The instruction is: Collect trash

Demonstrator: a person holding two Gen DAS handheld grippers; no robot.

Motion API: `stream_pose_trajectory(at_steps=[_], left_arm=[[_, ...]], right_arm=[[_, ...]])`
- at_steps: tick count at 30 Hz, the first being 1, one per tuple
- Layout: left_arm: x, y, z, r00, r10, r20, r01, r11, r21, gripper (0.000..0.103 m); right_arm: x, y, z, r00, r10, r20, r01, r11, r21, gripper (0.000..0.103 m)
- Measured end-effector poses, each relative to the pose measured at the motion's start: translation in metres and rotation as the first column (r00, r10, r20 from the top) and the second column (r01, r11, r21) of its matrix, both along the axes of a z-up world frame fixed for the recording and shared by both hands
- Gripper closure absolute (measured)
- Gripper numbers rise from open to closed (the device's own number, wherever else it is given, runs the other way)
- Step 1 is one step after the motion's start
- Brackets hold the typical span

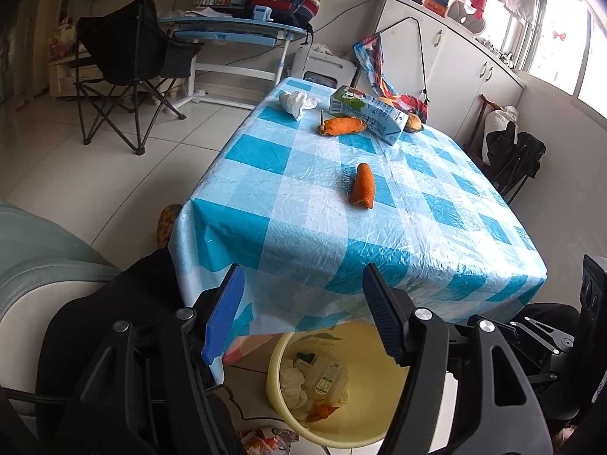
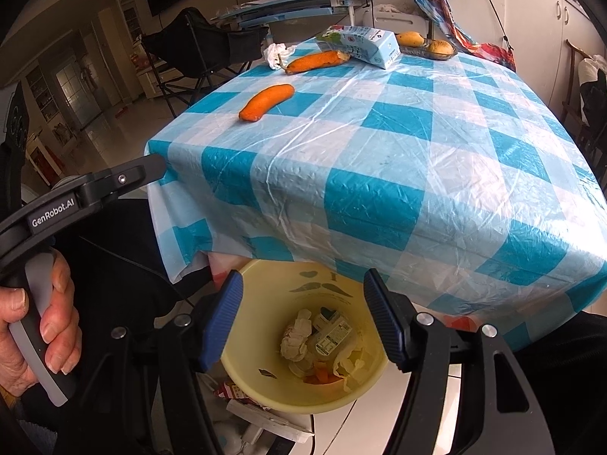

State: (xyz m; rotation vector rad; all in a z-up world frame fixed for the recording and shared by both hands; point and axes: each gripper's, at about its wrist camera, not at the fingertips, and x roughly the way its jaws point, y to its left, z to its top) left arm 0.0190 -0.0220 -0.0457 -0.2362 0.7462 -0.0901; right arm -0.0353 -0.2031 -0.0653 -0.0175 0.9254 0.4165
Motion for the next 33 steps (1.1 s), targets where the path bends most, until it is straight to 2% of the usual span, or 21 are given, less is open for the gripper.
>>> stream_pose_trajectory(at_steps=[9, 18, 23, 26, 28, 33], left_arm=[[0.008, 0.000, 0.002, 1.000, 0.016, 0.005, -0.016, 1.000, 0.007, 0.040], [0.020, 0.016, 0.003, 0.998, 0.068, 0.004, -0.068, 0.996, -0.053, 0.040], [0.029, 0.026, 0.006, 0.995, 0.103, 0.000, -0.102, 0.991, -0.086, 0.040], [0.037, 0.030, 0.012, 0.993, 0.119, 0.012, -0.118, 0.990, -0.084, 0.039], [0.043, 0.034, 0.017, 0.991, 0.132, 0.020, -0.130, 0.988, -0.086, 0.039], [0.063, 0.045, 0.030, 0.986, 0.164, 0.040, -0.160, 0.983, -0.093, 0.039]], right_arm=[[-0.001, 0.011, 0.003, 0.998, 0.053, 0.034, -0.052, 0.999, -0.009, 0.039], [0.010, 0.010, 0.011, 0.996, 0.055, 0.068, -0.057, 0.998, 0.033, 0.039], [0.029, 0.010, 0.012, 0.997, 0.055, 0.055, -0.059, 0.996, 0.071, 0.039], [0.031, 0.014, 0.011, 0.997, 0.071, 0.036, -0.074, 0.994, 0.075, 0.034], [0.034, 0.014, 0.017, 0.995, 0.099, 0.025, -0.101, 0.988, 0.119, 0.042], [0.046, 0.029, 0.044, 0.985, 0.153, 0.086, -0.163, 0.978, 0.127, 0.043]])
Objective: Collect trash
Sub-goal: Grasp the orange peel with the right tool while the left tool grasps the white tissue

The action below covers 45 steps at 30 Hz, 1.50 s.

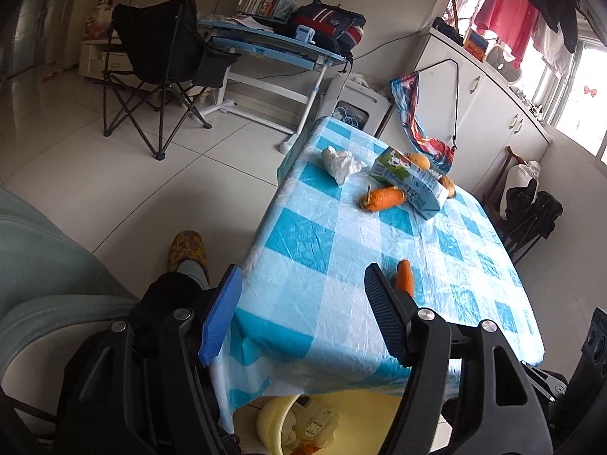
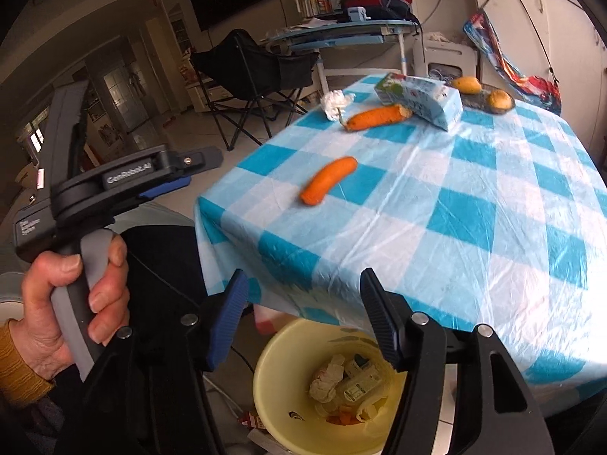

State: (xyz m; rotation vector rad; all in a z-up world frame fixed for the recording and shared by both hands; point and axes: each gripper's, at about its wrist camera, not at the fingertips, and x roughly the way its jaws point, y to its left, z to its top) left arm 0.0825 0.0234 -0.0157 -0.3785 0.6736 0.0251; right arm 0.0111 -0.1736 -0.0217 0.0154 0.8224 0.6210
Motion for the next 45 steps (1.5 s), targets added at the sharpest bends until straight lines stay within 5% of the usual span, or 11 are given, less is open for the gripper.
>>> stream_pose_trajectory(at_steps=[5, 12, 19, 33, 45], left_arm=[[0.026, 0.010, 0.015, 0.999, 0.033, 0.028, -0.033, 0.999, -0.005, 0.036], [0.062, 0.007, 0.018, 1.000, 0.018, 0.022, -0.019, 1.000, 0.007, 0.035], [0.100, -0.024, 0.012, 0.998, -0.068, -0.005, 0.068, 0.996, 0.060, 0.035], [0.214, -0.043, -0.011, 0.991, -0.060, -0.118, 0.078, 0.984, 0.158, 0.031], [0.237, -0.050, -0.019, 0.986, -0.042, -0.161, 0.067, 0.987, 0.149, 0.032]], right_arm=[[0.040, 0.014, -0.004, 0.998, -0.044, -0.042, 0.046, 0.998, 0.040, 0.043], [0.070, 0.037, -0.017, 0.997, -0.052, -0.053, 0.051, 0.999, -0.019, 0.047], [0.078, 0.019, -0.019, 0.998, -0.051, -0.035, 0.050, 0.998, -0.044, 0.086], [0.077, -0.060, -0.024, 0.978, -0.190, -0.083, 0.196, 0.979, 0.063, 0.089], [0.076, -0.065, -0.027, 0.982, -0.178, -0.064, 0.184, 0.977, 0.106, 0.089]])
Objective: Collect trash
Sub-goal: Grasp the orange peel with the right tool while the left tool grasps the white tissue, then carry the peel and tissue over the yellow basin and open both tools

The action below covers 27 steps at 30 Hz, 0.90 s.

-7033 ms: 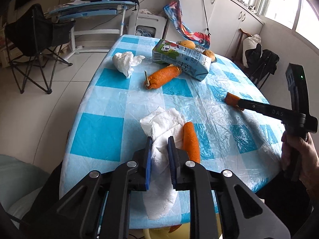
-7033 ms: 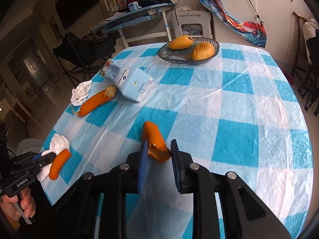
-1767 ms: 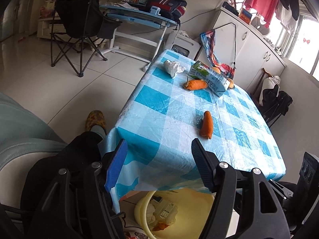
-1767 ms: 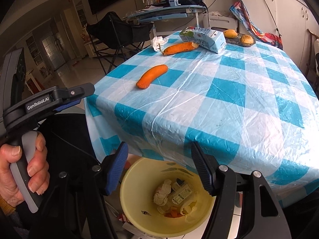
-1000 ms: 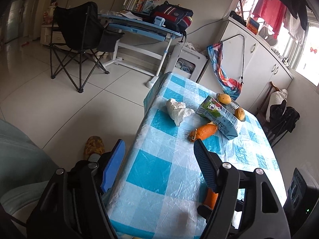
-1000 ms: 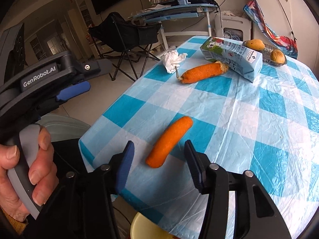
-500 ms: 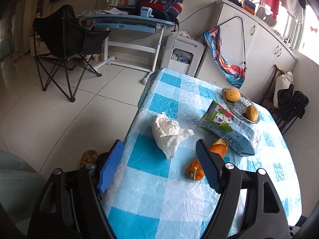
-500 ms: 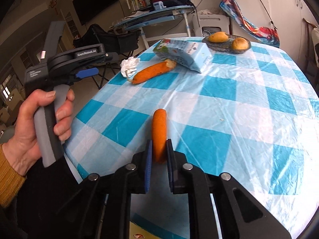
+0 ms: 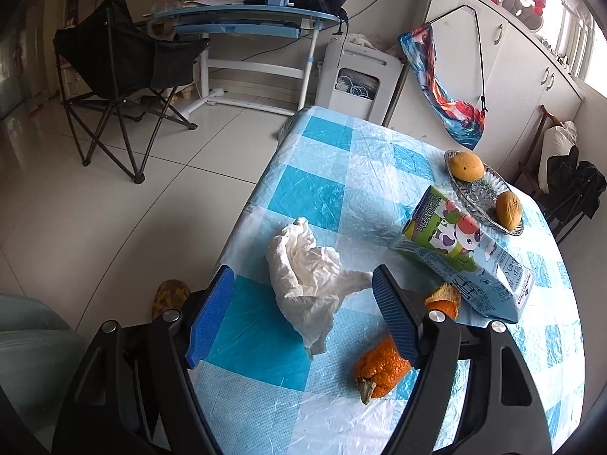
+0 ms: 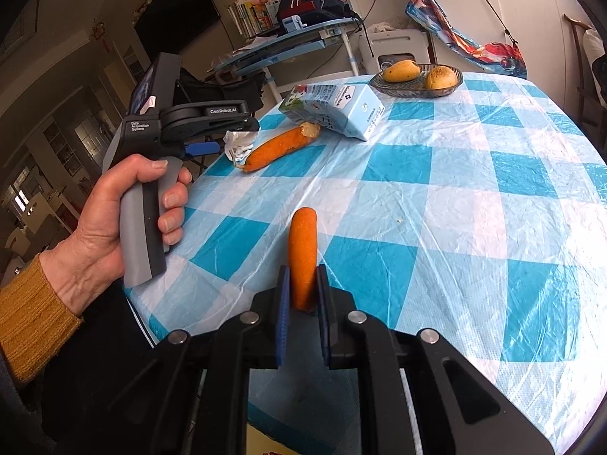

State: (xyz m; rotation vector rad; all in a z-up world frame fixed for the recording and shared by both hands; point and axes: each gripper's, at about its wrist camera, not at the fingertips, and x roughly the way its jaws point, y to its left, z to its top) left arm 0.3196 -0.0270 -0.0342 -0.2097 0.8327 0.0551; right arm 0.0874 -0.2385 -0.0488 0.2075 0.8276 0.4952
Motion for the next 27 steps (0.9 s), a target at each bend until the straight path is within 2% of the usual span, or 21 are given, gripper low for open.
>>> stream_pose_trajectory(at_steps=[2, 3, 4, 8, 11, 15, 20, 24, 27], left_arm=[[0.003, 0.000, -0.002, 1.000, -0.010, -0.012, 0.010, 1.000, -0.017, 0.048], [0.005, 0.000, -0.005, 1.000, -0.015, -0.023, 0.014, 1.000, -0.026, 0.069], [0.006, 0.002, -0.007, 0.999, -0.017, -0.035, 0.016, 0.999, -0.031, 0.082], [-0.011, 0.007, 0.000, 1.000, -0.011, -0.003, 0.010, 1.000, -0.028, 0.087], [-0.036, 0.014, 0.007, 1.000, -0.009, 0.017, 0.010, 0.998, -0.068, 0.088], [-0.086, 0.024, 0.017, 0.998, 0.009, 0.059, 0.000, 0.990, -0.143, 0.088], [-0.159, 0.013, 0.024, 0.996, -0.035, 0.085, 0.047, 0.987, -0.155, 0.088], [-0.215, -0.003, 0.019, 0.993, -0.103, 0.064, 0.112, 0.983, -0.147, 0.088], [-0.248, -0.016, 0.004, 0.987, -0.159, 0.003, 0.158, 0.977, -0.144, 0.088]], right_arm=[[0.001, -0.001, 0.000, 1.000, 0.000, -0.005, 0.000, 1.000, 0.009, 0.089], [0.001, -0.002, 0.000, 1.000, 0.000, -0.010, 0.001, 1.000, 0.017, 0.089], [0.002, -0.003, 0.000, 1.000, -0.001, -0.018, 0.001, 1.000, 0.028, 0.089], [-0.001, -0.006, 0.001, 0.999, 0.012, -0.046, -0.008, 0.996, 0.087, 0.089], [-0.011, -0.002, 0.009, 0.999, 0.034, -0.031, -0.031, 0.995, 0.096, 0.089], [-0.033, 0.006, 0.020, 0.997, 0.080, -0.016, -0.079, 0.993, 0.084, 0.089], [-0.071, 0.010, 0.021, 0.990, 0.135, -0.041, -0.132, 0.989, 0.061, 0.089], [-0.099, 0.011, 0.011, 0.980, 0.173, -0.101, -0.170, 0.985, 0.031, 0.089], [-0.110, 0.011, -0.003, 0.966, 0.186, -0.177, -0.188, 0.982, 0.009, 0.086]])
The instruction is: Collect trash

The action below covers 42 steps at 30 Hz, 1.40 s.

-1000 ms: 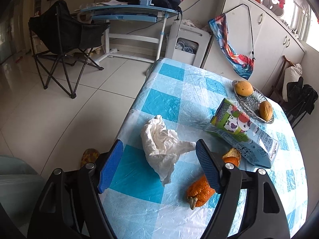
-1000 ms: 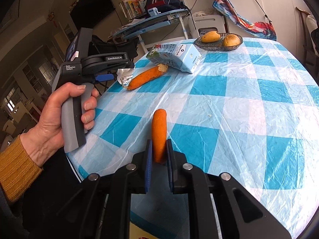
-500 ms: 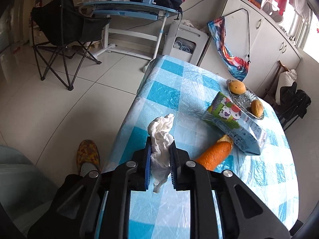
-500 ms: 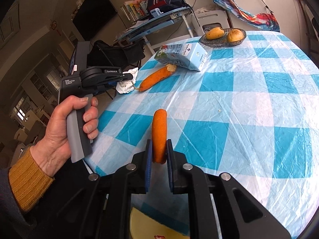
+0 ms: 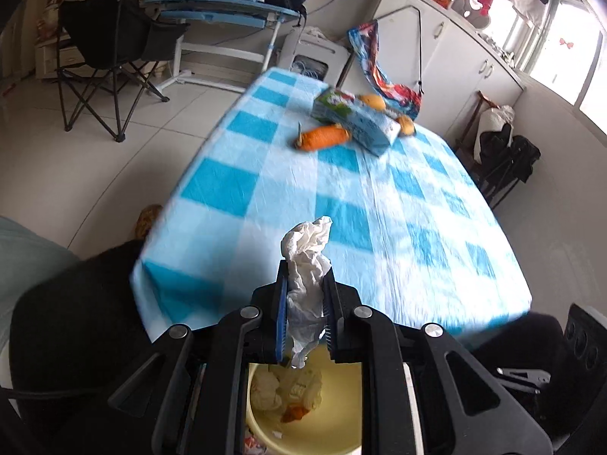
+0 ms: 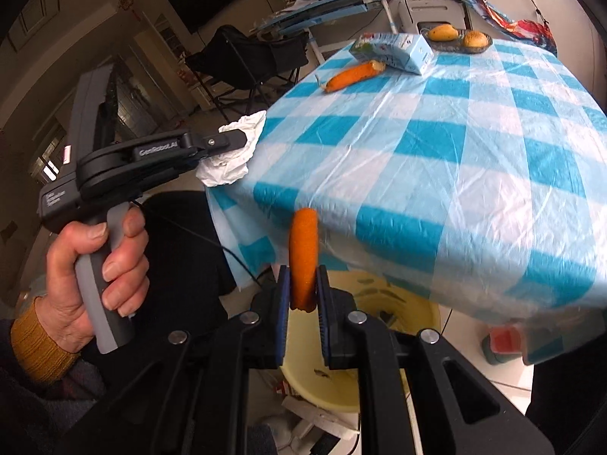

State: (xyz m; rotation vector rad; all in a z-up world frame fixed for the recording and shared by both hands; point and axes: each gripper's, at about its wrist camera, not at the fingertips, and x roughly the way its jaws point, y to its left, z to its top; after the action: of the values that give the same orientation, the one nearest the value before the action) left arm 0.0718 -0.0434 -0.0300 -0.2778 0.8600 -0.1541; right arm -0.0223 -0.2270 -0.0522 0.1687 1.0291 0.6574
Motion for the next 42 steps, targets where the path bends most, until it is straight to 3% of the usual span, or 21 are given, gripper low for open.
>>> stream_pose_trajectory(at_steps=[3, 6, 9, 10, 14, 19, 21, 28, 32, 42], left_arm=[[-0.021, -0.017, -0.023, 0.992, -0.070, -0.101, 0.071, 0.997, 0.008, 0.088], [-0.035, -0.037, -0.045, 0.969, -0.144, -0.199, 0.152, 0.988, 0.029, 0.086], [-0.041, -0.047, -0.055, 0.955, -0.175, -0.241, 0.193, 0.980, 0.055, 0.075], [-0.043, -0.046, -0.054, 0.957, -0.168, -0.235, 0.188, 0.980, 0.065, 0.067], [-0.045, -0.032, -0.043, 0.979, -0.113, -0.169, 0.126, 0.990, 0.064, 0.052], [-0.041, -0.016, -0.025, 0.998, -0.025, -0.056, 0.031, 0.995, 0.097, 0.034], [-0.043, -0.012, -0.022, 0.999, -0.015, -0.030, 0.018, 0.994, 0.108, 0.031], [-0.039, -0.011, -0.023, 1.000, -0.013, 0.007, 0.012, 0.991, 0.133, 0.030], [-0.039, -0.012, -0.020, 0.999, -0.010, 0.035, 0.006, 0.991, 0.136, 0.028], [-0.035, -0.013, -0.022, 0.999, 0.001, 0.055, -0.009, 0.990, 0.141, 0.022]], right_arm=[[-0.005, -0.004, 0.002, 0.999, -0.032, 0.009, 0.032, 0.999, -0.002, 0.072], [-0.010, -0.011, 0.009, 0.997, -0.072, 0.037, 0.072, 0.997, 0.001, 0.067], [-0.009, -0.023, 0.013, 0.990, -0.129, 0.055, 0.129, 0.992, -0.005, 0.061], [-0.005, -0.026, 0.016, 0.987, -0.147, 0.064, 0.147, 0.989, -0.006, 0.058], [0.016, -0.040, 0.033, 0.970, -0.196, 0.142, 0.204, 0.978, -0.047, 0.053], [0.083, -0.049, 0.043, 0.954, -0.214, 0.209, 0.244, 0.962, -0.126, 0.034], [0.114, -0.053, 0.040, 0.951, -0.223, 0.213, 0.260, 0.951, -0.165, 0.026], [0.202, -0.067, 0.019, 0.943, -0.296, 0.152, 0.326, 0.910, -0.256, 0.025], [0.224, -0.073, 0.007, 0.939, -0.319, 0.127, 0.342, 0.894, -0.290, 0.022], [0.254, -0.058, 0.002, 0.952, -0.260, 0.162, 0.304, 0.871, -0.386, 0.007]])
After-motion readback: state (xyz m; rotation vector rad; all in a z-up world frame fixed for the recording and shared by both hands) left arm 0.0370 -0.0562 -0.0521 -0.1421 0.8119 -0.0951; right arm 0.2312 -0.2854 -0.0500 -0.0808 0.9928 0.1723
